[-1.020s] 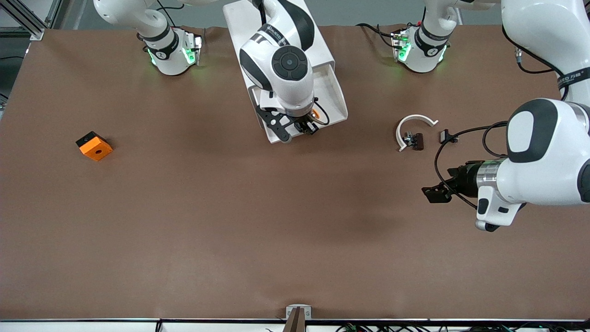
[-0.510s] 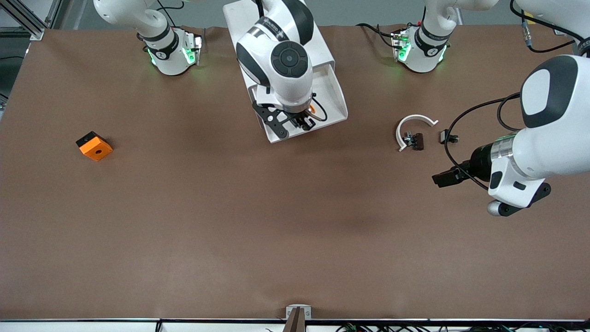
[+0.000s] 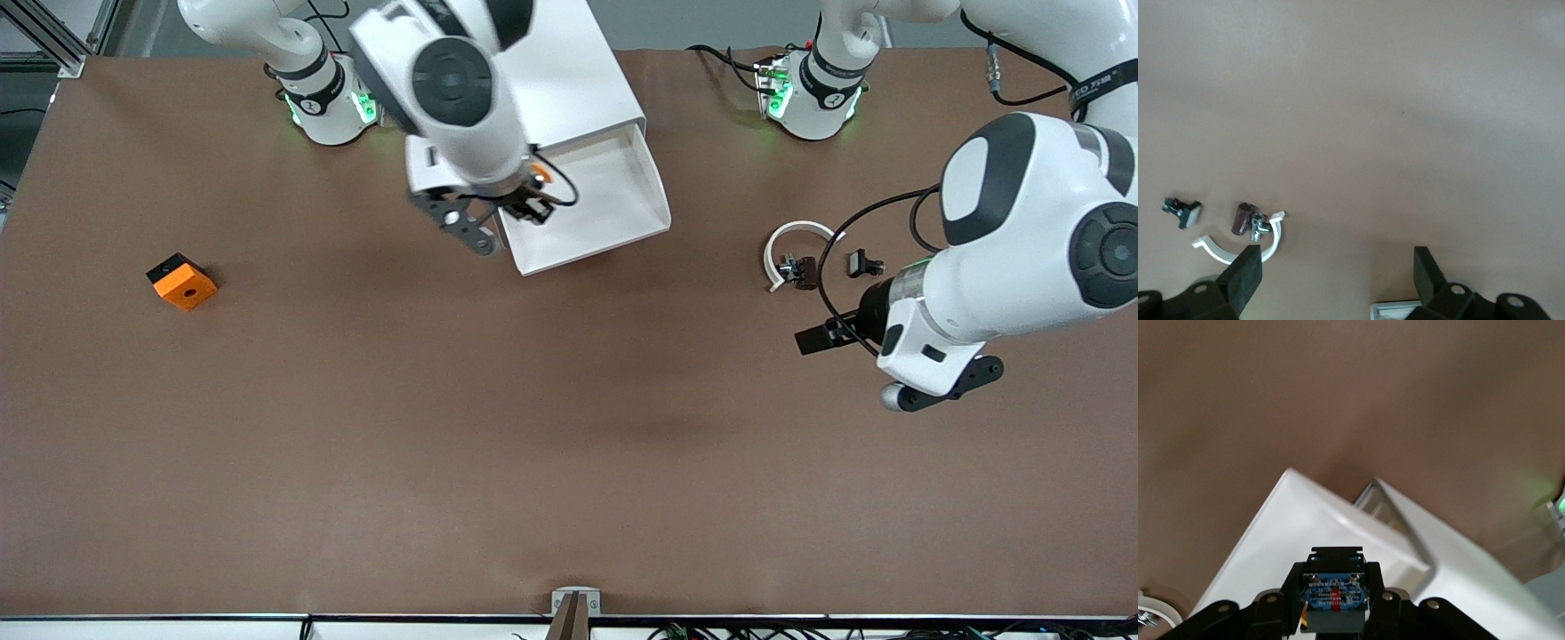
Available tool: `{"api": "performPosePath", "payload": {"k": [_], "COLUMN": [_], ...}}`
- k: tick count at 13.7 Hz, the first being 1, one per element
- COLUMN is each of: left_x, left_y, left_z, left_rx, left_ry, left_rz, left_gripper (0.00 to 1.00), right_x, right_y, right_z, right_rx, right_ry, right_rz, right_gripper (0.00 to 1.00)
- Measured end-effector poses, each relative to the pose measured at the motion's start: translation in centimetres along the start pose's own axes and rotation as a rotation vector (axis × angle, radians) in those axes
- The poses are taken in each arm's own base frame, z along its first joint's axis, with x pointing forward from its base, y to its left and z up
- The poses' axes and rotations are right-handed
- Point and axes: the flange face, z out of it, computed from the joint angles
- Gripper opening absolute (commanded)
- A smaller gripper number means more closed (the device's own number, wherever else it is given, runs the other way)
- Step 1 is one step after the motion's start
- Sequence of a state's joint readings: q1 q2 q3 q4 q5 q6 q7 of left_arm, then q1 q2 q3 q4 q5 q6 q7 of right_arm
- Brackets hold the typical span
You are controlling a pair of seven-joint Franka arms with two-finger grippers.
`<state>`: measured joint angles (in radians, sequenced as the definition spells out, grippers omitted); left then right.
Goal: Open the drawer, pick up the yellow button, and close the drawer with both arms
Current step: 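Lift the orange button out of the drawer with the right gripper, then carry the button toward the orange block while the left gripper nears the drawer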
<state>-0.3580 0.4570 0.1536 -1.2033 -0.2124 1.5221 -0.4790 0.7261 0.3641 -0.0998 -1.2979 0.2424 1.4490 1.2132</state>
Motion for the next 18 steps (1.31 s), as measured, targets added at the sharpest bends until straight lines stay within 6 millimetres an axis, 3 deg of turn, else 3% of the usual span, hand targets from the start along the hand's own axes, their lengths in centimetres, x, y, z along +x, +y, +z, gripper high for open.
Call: {"api": "performPosePath", "payload": {"k": [4,8,13,18], "left_x": [-0.7,-1.0,0.2,0.9], "left_y": [1.0,1.9,5.3,6.4], "left_z": [-0.4,0.1,4.6,5.8], "left_rx": [0.007,0.003,-0.006,-0.021], "left_ry": [0.022,0.023,0.057,0.094], "left_rz": [0.099,0.121,0.148,0.150], "left_gripper": [1.00,1.00,1.00,1.00], "right_x": [9.5,18.4,26.5,31.3], "right_y": [7.7,14.6,20.5,25.6], "right_z": [-4.3,-5.4,-2.6,3.0], "right_rx": [-0.010,-0.073,-0.103,-0.081], "right_ry": [-0.045,-0.001,0.010,0.103], "right_rz": [-0.279,-0.503,-0.627,-0.711], "right_gripper": [0.10,0.10,0.10,0.10]}}
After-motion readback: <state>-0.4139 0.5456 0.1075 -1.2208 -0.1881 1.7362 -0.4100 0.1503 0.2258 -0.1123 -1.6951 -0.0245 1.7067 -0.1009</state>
